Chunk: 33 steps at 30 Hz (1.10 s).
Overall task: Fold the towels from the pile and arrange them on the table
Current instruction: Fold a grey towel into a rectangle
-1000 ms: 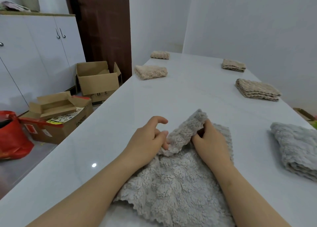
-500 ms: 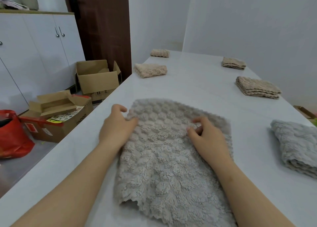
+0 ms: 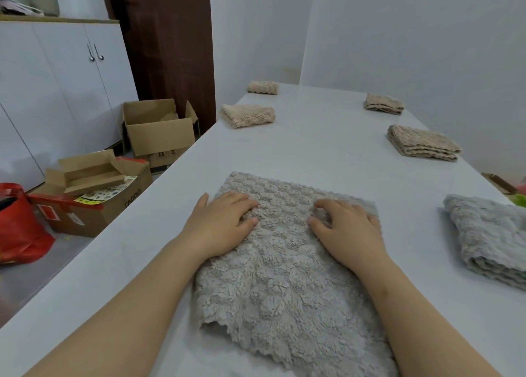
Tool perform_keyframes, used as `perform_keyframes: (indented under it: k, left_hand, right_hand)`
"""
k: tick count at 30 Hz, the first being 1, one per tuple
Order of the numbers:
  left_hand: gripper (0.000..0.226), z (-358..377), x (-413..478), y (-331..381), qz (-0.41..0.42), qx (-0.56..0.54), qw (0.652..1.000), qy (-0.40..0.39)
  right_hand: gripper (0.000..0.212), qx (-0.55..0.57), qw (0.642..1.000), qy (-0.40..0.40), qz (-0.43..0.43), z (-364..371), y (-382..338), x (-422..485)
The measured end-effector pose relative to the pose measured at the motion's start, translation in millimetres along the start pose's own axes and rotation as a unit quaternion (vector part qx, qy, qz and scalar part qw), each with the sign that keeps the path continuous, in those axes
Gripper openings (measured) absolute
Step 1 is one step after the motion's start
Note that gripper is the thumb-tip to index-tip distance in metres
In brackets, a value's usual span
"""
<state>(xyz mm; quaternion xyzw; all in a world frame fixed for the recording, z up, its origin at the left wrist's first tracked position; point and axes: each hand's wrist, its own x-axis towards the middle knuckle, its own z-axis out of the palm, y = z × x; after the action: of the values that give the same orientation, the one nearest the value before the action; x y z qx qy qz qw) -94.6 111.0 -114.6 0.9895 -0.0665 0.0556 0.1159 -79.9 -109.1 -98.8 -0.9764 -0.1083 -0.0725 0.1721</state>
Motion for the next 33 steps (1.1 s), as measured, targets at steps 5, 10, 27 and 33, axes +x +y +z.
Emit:
perform_keyframes:
  k: [5,10,27,33]
  left_hand:
    - [0.016,-20.0,-21.8,8.8,0.04,-0.133,0.981,0.138]
    - [0.021,-23.6,-68.8,15.5,0.084,-0.242,0.962,0.095]
    - [0.038,-14.3,-93.9,17.0,0.126,-0.081,0.982,0.119]
    - [0.031,-17.2,-90.6,18.0,0.093,-0.027,0.968,0.232]
  right_hand:
    - [0.017,0.039,0.993,0.061,-0.097,-4.6,-18.5,-21.8]
    - [0.009,0.09,0.981,0.008,-0.173,-12.7,-24.3,-47.4]
    - [0.072,0.046,0.976,-0.124,-0.173,-12.3,-20.4,-74.1]
    - [0.063,-0.009,0.977,-0.071,-0.202,-7.4,-28.1,-77.9]
